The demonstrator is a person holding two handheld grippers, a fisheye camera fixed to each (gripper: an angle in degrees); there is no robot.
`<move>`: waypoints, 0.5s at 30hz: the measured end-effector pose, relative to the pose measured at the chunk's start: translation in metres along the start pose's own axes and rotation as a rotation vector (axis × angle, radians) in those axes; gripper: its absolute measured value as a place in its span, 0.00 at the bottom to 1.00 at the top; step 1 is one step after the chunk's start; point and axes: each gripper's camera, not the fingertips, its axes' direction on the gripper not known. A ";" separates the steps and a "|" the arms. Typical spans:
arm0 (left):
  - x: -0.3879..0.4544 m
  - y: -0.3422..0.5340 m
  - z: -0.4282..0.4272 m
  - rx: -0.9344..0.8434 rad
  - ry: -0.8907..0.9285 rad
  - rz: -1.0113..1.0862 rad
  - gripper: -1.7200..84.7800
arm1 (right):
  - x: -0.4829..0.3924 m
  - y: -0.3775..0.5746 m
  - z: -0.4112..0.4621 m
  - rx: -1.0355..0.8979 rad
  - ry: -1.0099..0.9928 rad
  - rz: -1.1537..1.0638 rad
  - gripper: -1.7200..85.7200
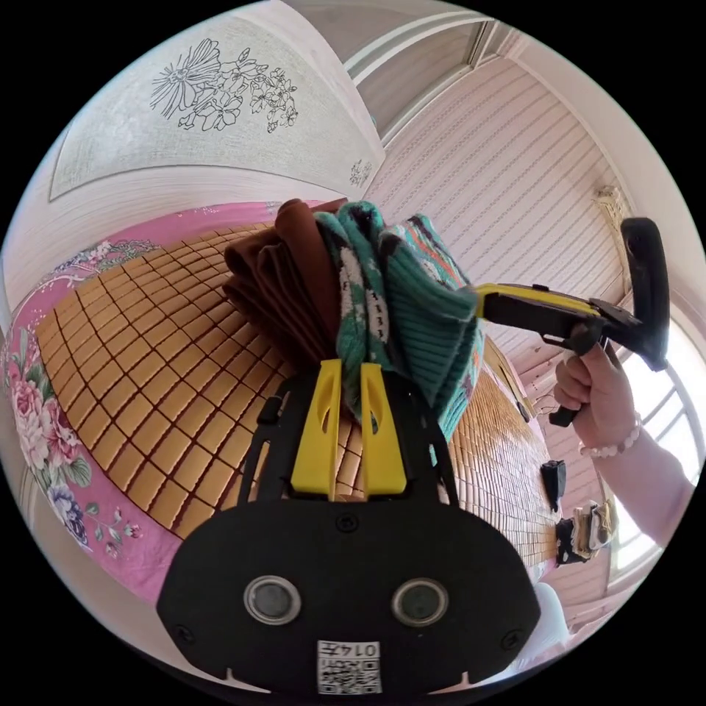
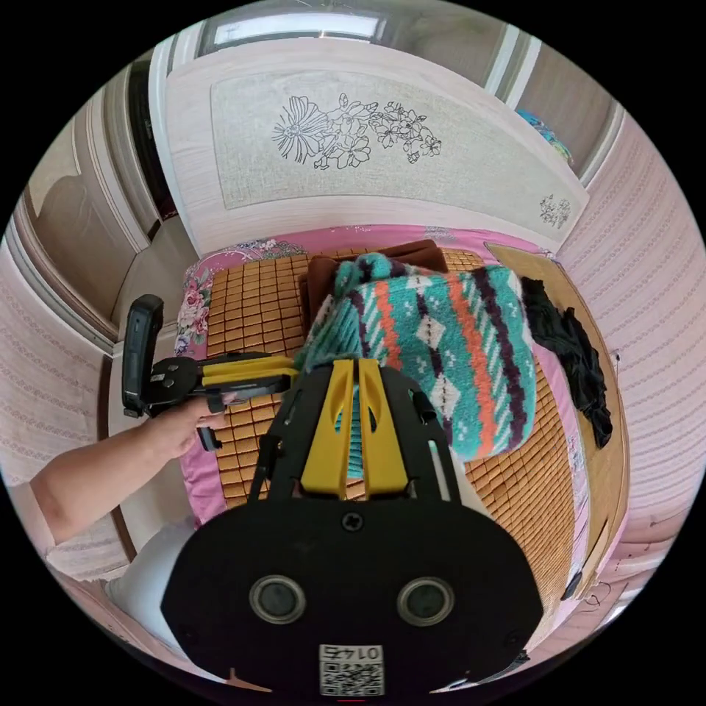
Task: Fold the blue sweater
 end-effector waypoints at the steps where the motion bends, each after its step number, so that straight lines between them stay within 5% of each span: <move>1: 0.009 -0.002 -0.007 -0.001 -0.020 0.039 0.06 | 0.020 0.024 -0.017 0.022 -0.011 0.031 0.03; 8: 0.116 -0.018 -0.084 0.064 0.013 0.282 0.03 | 0.114 0.223 -0.176 0.294 -0.085 0.292 0.02; 15: 0.212 0.049 -0.190 0.121 0.138 0.412 0.03 | 0.082 0.450 -0.256 0.337 -0.070 0.400 0.02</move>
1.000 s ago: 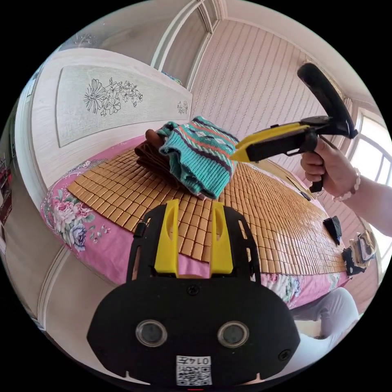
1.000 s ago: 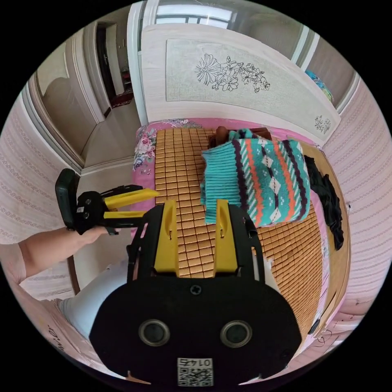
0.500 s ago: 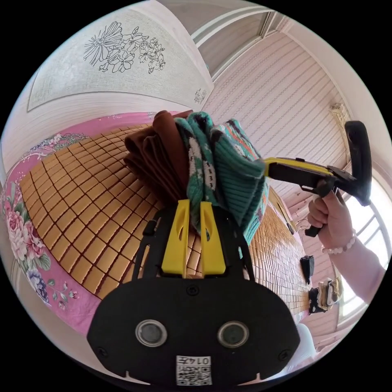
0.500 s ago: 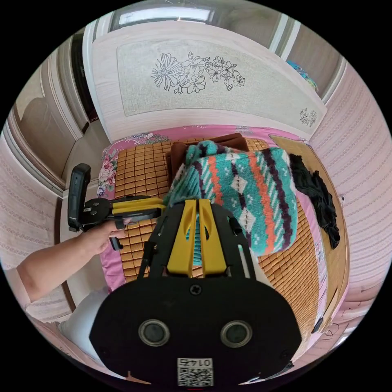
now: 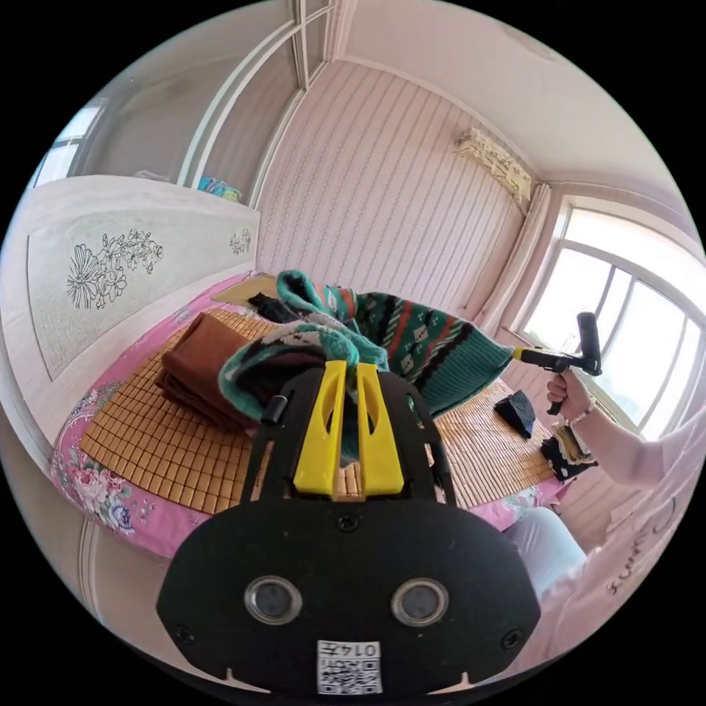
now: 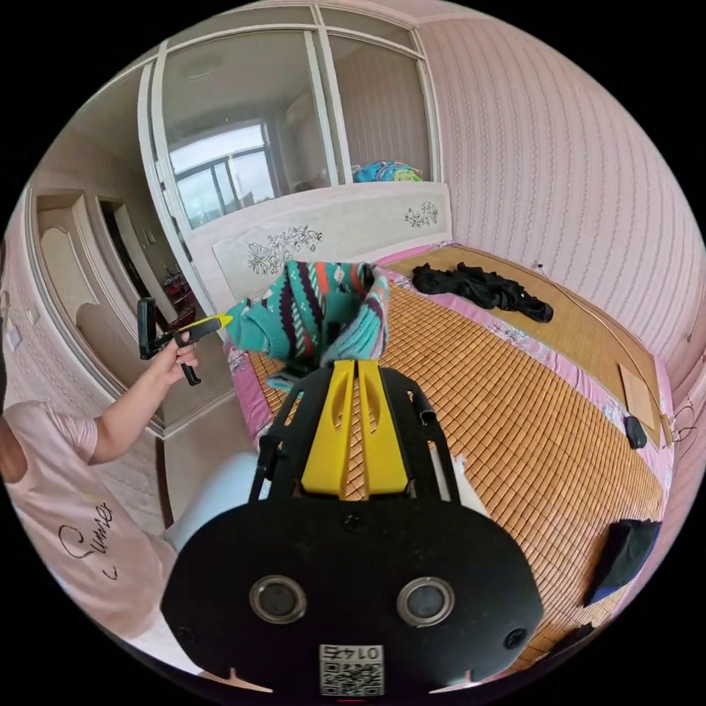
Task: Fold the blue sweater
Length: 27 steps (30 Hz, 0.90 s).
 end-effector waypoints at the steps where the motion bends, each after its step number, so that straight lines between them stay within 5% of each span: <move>1: 0.022 0.020 -0.019 -0.016 0.016 0.025 0.03 | 0.004 0.046 -0.018 -0.014 0.004 0.024 0.02; 8: 0.082 0.154 -0.032 -0.231 0.078 -0.192 0.03 | 0.048 0.334 0.001 -0.345 -0.091 0.473 0.02; 15: 0.123 0.149 -0.038 -0.184 0.026 -0.184 0.03 | 0.062 0.418 -0.005 -0.279 -0.173 0.578 0.02; 20: 0.155 0.049 -0.004 -0.004 0.072 -0.063 0.02 | 0.067 0.421 -0.028 -0.133 -0.151 0.488 0.02; 27: 0.284 -0.152 0.155 -0.097 0.087 0.285 0.04 | 0.065 0.438 -0.103 0.103 -0.043 0.468 0.02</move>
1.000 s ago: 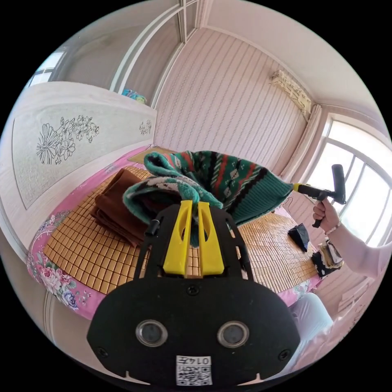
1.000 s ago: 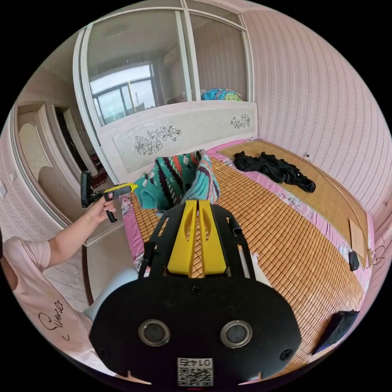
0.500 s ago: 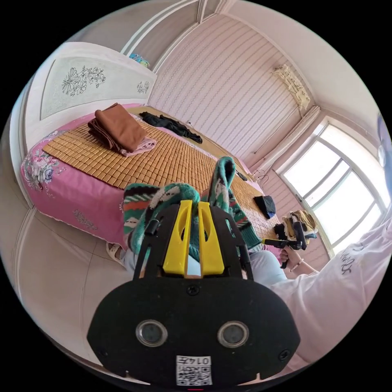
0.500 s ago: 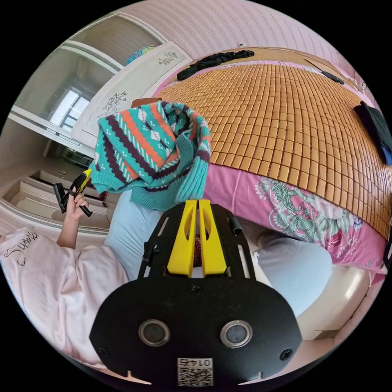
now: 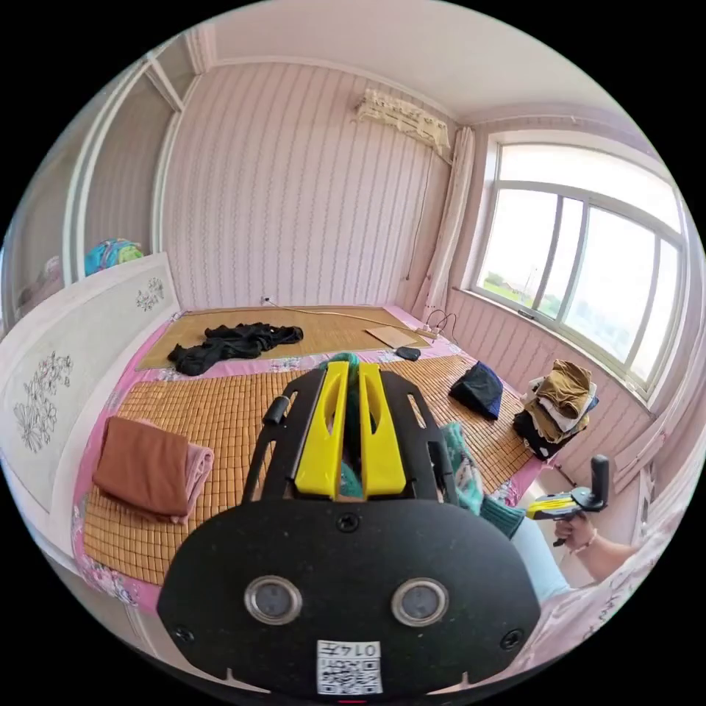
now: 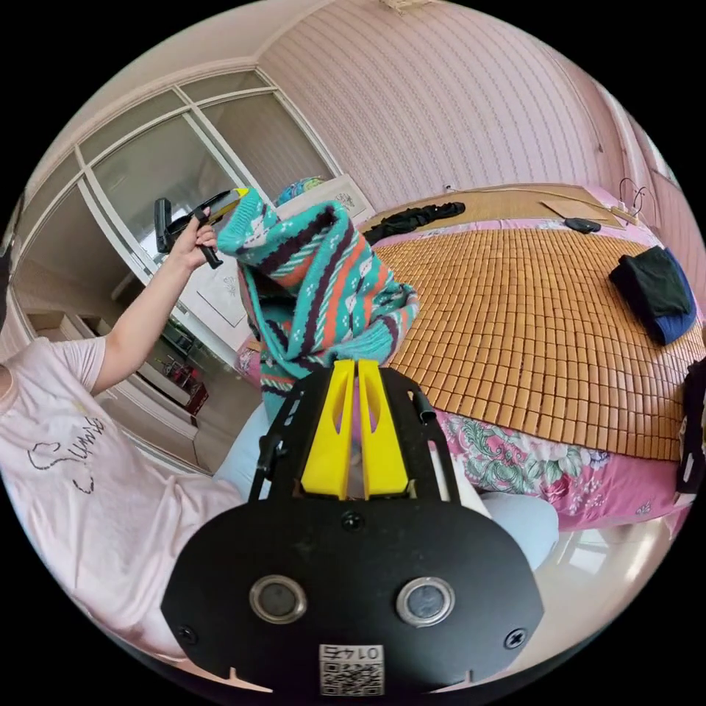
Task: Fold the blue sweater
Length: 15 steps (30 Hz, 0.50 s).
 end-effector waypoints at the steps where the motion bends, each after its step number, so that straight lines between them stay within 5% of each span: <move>1: 0.005 -0.032 0.040 -0.053 0.016 -0.016 0.05 | 0.009 0.008 -0.010 0.013 0.009 0.046 0.02; 8: 0.023 -0.002 0.236 -0.370 0.033 -0.100 0.08 | 0.086 0.080 0.003 -0.183 0.236 0.332 0.02; 15: 0.087 0.139 0.247 -0.425 0.182 0.059 0.10 | 0.109 0.071 0.020 -0.237 0.417 0.324 0.03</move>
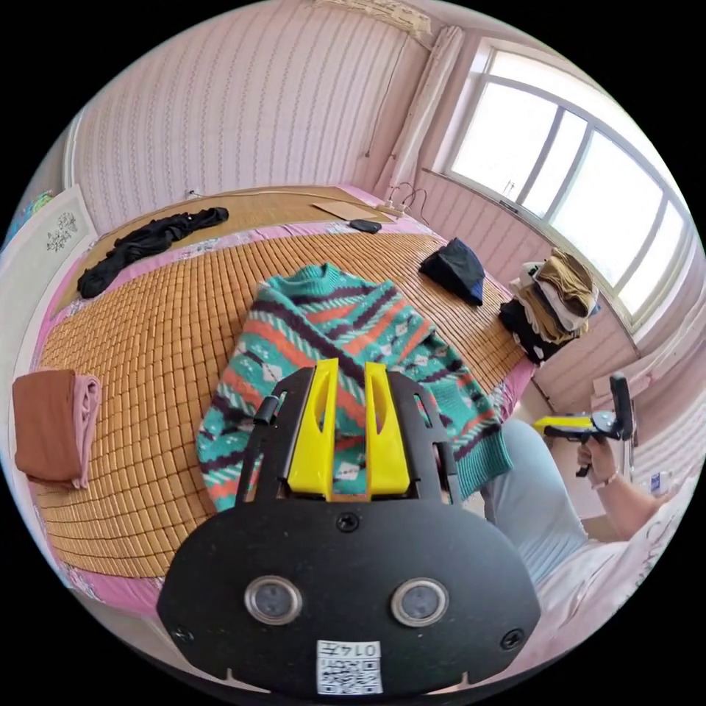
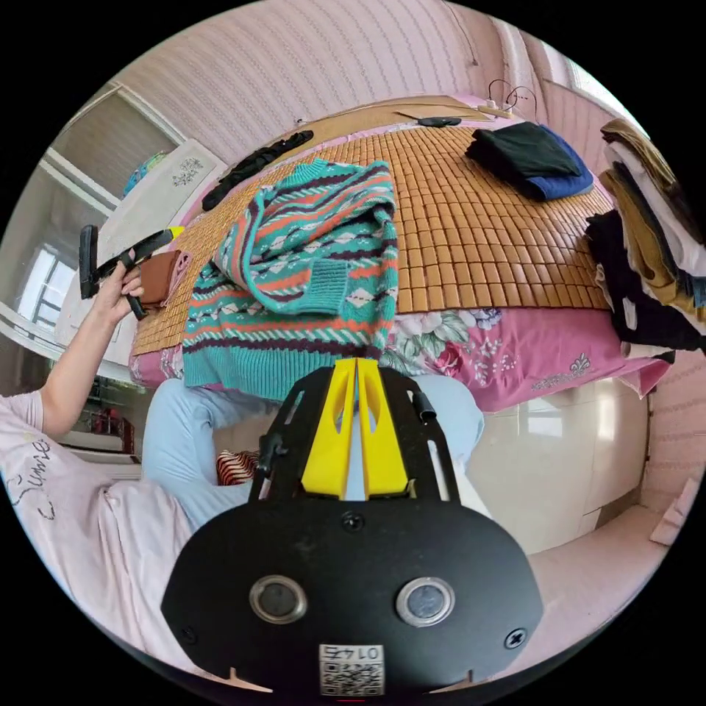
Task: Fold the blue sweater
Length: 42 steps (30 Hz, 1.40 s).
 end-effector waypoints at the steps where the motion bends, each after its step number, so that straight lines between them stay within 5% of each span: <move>1: 0.013 0.019 0.016 -0.012 0.017 -0.019 0.11 | -0.008 -0.014 -0.001 0.041 0.033 -0.034 0.04; 6: 0.045 0.046 0.091 0.008 0.059 -0.168 0.16 | -0.057 -0.089 0.033 0.114 0.048 -0.261 0.14; 12: 0.039 0.010 0.177 -0.257 0.077 -0.190 0.19 | -0.113 -0.184 0.113 -0.012 0.047 -0.410 0.21; 19: -0.009 0.016 0.165 -0.191 0.200 -0.230 0.07 | -0.134 -0.245 0.212 -0.183 0.106 -0.406 0.14; 24: -0.075 0.027 0.078 -0.075 0.144 -0.208 0.07 | -0.120 -0.263 0.162 -0.100 0.048 -0.484 0.04; 27: -0.151 0.032 -0.018 0.080 -0.058 -0.294 0.07 | -0.059 -0.283 0.086 0.077 0.023 -0.332 0.04; 29: -0.213 0.036 -0.100 0.189 -0.472 -0.412 0.08 | 0.020 -0.294 0.031 0.232 0.080 -0.096 0.06; 32: -0.260 0.058 -0.167 0.255 -0.847 -0.553 0.10 | 0.105 -0.281 0.007 0.258 0.228 0.255 0.07; 37: -0.241 0.097 -0.169 0.274 -0.678 -0.498 0.11 | 0.093 -0.222 0.022 0.204 0.230 0.185 0.11; 42: -0.206 0.138 -0.068 0.055 -0.202 -0.458 0.13 | 0.039 -0.154 0.091 -0.027 0.072 0.033 0.16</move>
